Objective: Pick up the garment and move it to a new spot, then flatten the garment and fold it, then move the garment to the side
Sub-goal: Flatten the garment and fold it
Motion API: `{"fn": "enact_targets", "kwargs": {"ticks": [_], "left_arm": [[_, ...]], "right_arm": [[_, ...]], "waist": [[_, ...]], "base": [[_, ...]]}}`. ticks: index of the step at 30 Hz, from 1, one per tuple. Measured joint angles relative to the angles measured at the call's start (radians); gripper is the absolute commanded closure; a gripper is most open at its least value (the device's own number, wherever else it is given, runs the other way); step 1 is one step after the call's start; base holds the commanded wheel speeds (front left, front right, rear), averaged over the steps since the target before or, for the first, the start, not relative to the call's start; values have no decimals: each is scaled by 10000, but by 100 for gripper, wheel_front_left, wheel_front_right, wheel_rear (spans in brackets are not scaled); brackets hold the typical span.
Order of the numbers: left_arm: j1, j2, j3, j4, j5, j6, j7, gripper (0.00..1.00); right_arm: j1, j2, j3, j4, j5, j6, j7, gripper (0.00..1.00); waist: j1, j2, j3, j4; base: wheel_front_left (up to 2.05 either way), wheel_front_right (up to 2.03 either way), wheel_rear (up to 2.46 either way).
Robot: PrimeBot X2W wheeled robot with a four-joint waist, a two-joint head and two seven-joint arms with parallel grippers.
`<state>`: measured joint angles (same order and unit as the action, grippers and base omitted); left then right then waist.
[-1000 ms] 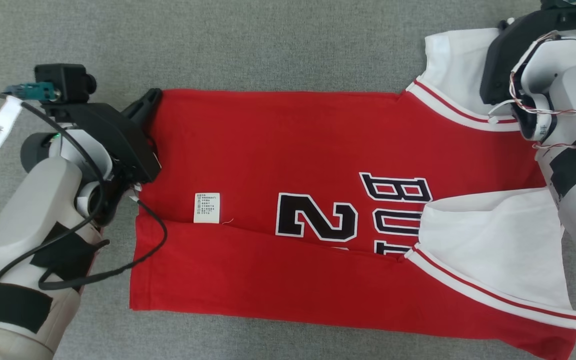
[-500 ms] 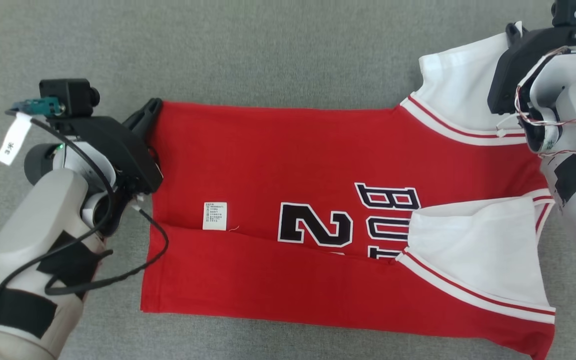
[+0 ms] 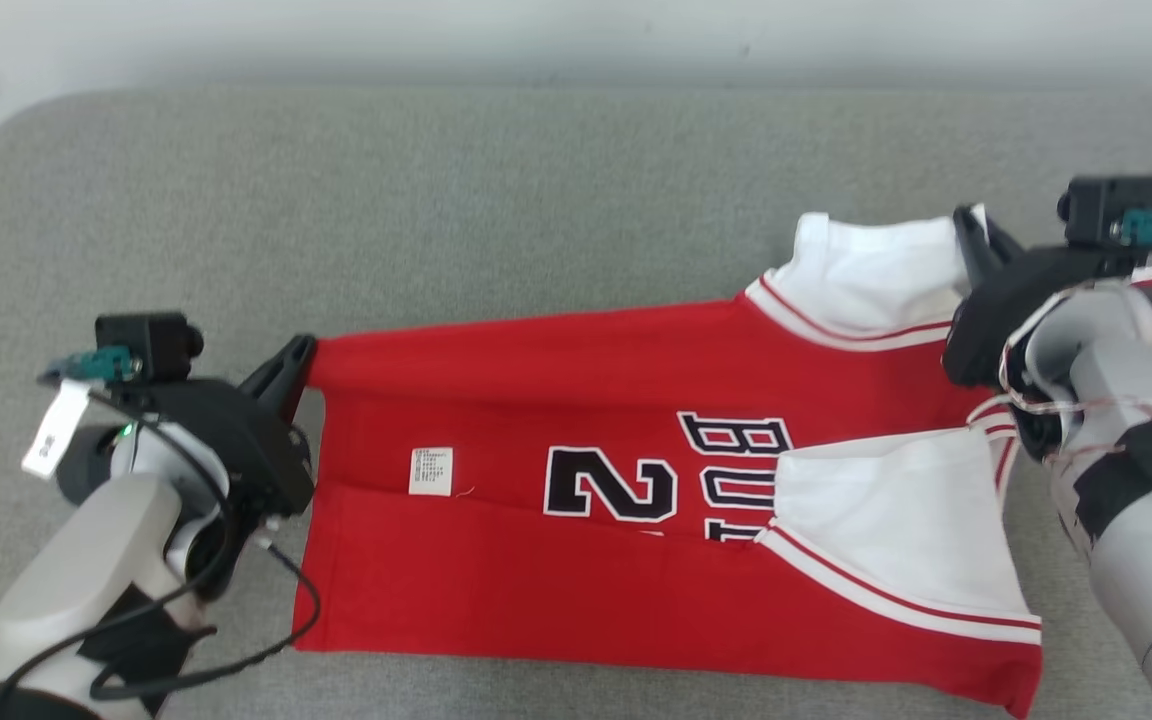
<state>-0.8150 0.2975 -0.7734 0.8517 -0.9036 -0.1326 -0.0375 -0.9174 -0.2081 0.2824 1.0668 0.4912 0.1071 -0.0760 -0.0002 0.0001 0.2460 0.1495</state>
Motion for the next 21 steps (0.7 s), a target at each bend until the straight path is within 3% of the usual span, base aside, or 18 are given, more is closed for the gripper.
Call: {"fn": "enact_targets", "kwargs": {"ticks": [11, 21], "left_arm": [[1118, 278, -420, -414, -483, 0, -343, 100], [2040, 527, -614, -635, -692, 0, -441, 100]], "right_arm": [[1711, -276, 59, -499, 696, 178, -642, 100], [3796, -656, 1519, -2922, 2113, 178, -215, 100]], "waist": [[0, -1, -1244, -395], [0, -1, -2228, -608]], "base": [[0, 0, 0], [0, 0, 0]]}}
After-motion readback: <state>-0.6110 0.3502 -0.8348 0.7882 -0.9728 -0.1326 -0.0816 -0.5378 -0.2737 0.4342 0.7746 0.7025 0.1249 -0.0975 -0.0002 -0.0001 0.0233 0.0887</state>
